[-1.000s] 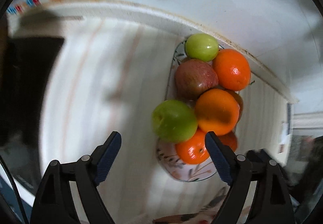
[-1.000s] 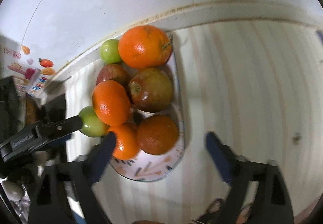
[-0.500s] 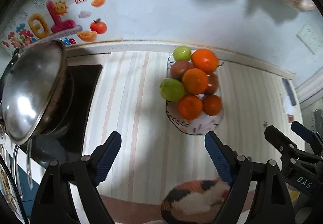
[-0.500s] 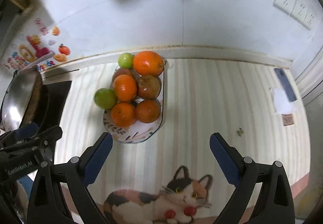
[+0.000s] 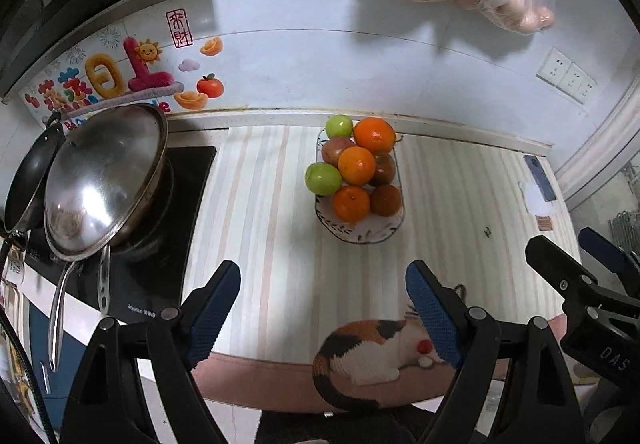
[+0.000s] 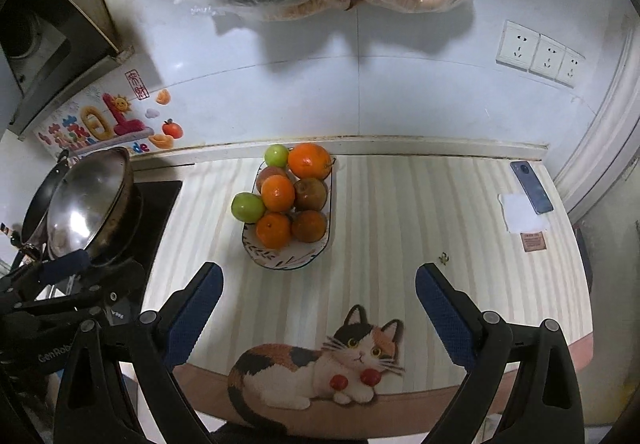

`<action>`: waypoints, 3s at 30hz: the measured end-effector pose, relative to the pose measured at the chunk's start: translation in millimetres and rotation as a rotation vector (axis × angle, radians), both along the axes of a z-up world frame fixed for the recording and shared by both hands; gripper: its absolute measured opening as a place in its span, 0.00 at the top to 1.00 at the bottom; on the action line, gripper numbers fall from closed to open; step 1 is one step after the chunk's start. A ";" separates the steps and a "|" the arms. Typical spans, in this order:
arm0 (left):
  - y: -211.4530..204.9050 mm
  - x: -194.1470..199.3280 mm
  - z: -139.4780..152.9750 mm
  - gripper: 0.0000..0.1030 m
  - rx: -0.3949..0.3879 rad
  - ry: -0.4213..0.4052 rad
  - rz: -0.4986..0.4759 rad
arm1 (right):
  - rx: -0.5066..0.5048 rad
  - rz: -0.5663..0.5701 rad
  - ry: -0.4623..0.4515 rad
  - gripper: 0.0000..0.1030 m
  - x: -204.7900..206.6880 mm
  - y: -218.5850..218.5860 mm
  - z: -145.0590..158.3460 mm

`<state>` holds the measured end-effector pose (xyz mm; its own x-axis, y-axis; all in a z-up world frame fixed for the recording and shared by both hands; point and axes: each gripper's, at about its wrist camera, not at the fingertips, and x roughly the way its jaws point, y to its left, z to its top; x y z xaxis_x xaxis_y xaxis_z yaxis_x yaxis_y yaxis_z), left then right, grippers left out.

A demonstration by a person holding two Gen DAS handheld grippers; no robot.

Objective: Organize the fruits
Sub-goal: 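Withdraw both grippers from the plate back toward the cat mat, then grasp a small red fruit with the left gripper while the right gripper grasps another, then carry both small red fruits onto the plate and open both grippers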

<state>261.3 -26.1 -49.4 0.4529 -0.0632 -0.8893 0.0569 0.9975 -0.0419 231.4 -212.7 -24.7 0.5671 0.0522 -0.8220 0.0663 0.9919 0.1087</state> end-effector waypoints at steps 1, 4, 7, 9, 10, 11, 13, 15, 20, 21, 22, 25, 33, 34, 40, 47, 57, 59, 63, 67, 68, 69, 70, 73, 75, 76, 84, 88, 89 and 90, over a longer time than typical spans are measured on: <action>-0.4 -3.0 1.4 0.18 0.002 -0.001 0.000 | 0.000 -0.001 -0.003 0.04 -3.6 -0.2 1.9; -1.4 -11.3 7.9 0.18 0.008 -0.011 -0.005 | 0.013 -0.002 -0.006 0.04 -12.6 -0.4 7.4; -1.5 -16.1 13.2 0.18 0.005 -0.019 -0.009 | 0.020 0.004 -0.016 0.04 -18.6 1.0 11.8; -1.9 -18.9 17.0 0.18 0.006 -0.028 -0.010 | 0.020 0.008 -0.022 0.04 -21.6 2.4 14.9; -1.7 -19.7 18.1 0.18 0.006 -0.032 -0.009 | 0.024 0.010 -0.024 0.04 -22.4 2.8 16.0; -1.6 -20.4 19.3 0.18 0.006 -0.036 -0.008 | 0.033 0.010 -0.025 0.04 -23.4 2.8 17.3; -1.4 -20.7 21.2 0.18 0.005 -0.039 -0.008 | 0.042 0.012 -0.030 0.04 -24.4 3.3 19.4; -0.6 -19.8 22.0 0.18 -0.002 -0.044 -0.005 | 0.049 0.011 -0.038 0.04 -23.2 2.8 21.6; -2.1 -11.9 10.4 0.05 -0.004 -0.032 -0.007 | 0.102 -0.009 -0.002 0.01 -14.5 -8.1 7.8; -2.7 -10.8 7.4 0.05 -0.002 -0.030 -0.006 | 0.115 -0.019 0.025 0.01 -11.0 -13.5 -2.1; -4.2 -8.6 0.9 0.05 0.002 -0.023 -0.007 | 0.123 -0.027 0.049 0.01 -8.7 -17.7 -11.4; -12.5 -2.0 -23.3 0.05 0.019 0.018 -0.028 | 0.148 -0.064 0.151 0.01 -2.0 -35.9 -53.6; -58.4 14.4 -130.7 0.05 0.127 0.250 -0.150 | 0.296 -0.195 0.465 0.17 -7.4 -88.8 -209.5; -64.3 15.5 -147.3 0.05 0.132 0.296 -0.166 | 0.342 -0.210 0.497 0.25 -9.6 -92.5 -225.5; -89.5 12.7 -202.2 0.05 0.118 0.452 -0.221 | 0.452 -0.276 0.629 0.46 -20.1 -99.0 -294.6; -114.4 9.7 -220.7 0.05 0.070 0.512 -0.283 | 0.459 -0.274 0.603 0.68 -22.9 -101.8 -307.7; -176.6 -9.5 -261.0 0.33 0.045 0.594 -0.443 | 0.360 -0.334 0.570 0.68 -27.4 -151.6 -288.4; -187.0 -13.9 -268.9 0.42 0.066 0.608 -0.468 | 0.358 -0.341 0.576 0.68 -27.9 -155.6 -290.7; -200.3 -17.1 -272.2 0.49 0.090 0.595 -0.499 | 0.365 -0.349 0.575 0.68 -28.9 -157.5 -293.2; -208.6 -14.8 -269.9 0.75 0.113 0.581 -0.508 | 0.371 -0.349 0.571 0.68 -27.4 -156.3 -292.2; -206.4 -11.9 -269.6 0.77 0.111 0.583 -0.507 | 0.372 -0.350 0.568 0.68 -33.8 -159.0 -290.1; -206.2 -10.9 -268.7 0.77 0.110 0.582 -0.508 | 0.373 -0.351 0.565 0.68 -33.1 -159.7 -289.1; -206.8 -10.6 -268.3 0.77 0.112 0.579 -0.511 | 0.371 -0.350 0.564 0.68 -31.7 -160.2 -288.3; -200.2 -10.1 -265.1 0.78 0.112 0.574 -0.513 | 0.371 -0.349 0.557 0.68 -29.0 -160.9 -286.6; -195.8 -13.4 -263.1 0.78 0.105 0.569 -0.505 | 0.365 -0.345 0.551 0.68 -27.0 -160.1 -284.4; -194.3 -13.3 -261.2 0.78 0.102 0.564 -0.502 | 0.365 -0.342 0.547 0.68 -26.0 -159.4 -282.8; -141.6 23.3 -220.9 0.78 -0.019 0.491 -0.367 | 0.379 -0.293 0.496 0.68 -2.0 -148.2 -263.7; -97.0 60.2 -186.3 0.78 -0.095 0.428 -0.253 | 0.396 -0.203 0.451 0.68 35.2 -124.5 -247.5; -83.2 72.1 -179.6 0.78 -0.120 0.418 -0.214 | 0.402 -0.186 0.448 0.68 43.4 -118.7 -245.8; -69.9 82.4 -179.5 0.78 -0.133 0.408 -0.184 | 0.426 -0.160 0.445 0.68 57.0 -107.8 -242.6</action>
